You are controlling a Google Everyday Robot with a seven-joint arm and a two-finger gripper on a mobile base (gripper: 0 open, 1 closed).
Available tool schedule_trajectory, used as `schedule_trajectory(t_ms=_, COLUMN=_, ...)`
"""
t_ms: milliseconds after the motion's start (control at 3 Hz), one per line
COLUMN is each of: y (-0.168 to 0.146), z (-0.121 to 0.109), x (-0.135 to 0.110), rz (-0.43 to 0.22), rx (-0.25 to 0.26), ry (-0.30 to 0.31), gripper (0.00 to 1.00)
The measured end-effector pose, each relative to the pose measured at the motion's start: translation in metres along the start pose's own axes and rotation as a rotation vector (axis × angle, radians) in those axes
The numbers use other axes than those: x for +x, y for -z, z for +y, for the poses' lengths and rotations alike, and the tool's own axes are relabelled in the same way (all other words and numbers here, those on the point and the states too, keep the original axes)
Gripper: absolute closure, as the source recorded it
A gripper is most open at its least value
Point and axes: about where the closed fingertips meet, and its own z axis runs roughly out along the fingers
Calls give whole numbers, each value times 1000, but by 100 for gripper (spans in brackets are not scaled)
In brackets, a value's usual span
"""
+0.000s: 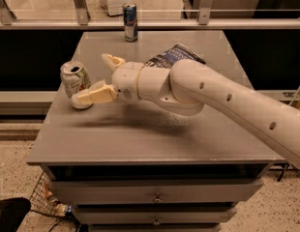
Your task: Knock 7up can over
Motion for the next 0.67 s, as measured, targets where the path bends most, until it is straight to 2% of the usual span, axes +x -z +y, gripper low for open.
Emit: schedule_trajectory(t_ms=667, y=-22, z=28, x=5, rz=-70, rx=-32, ry=-48, gripper=62)
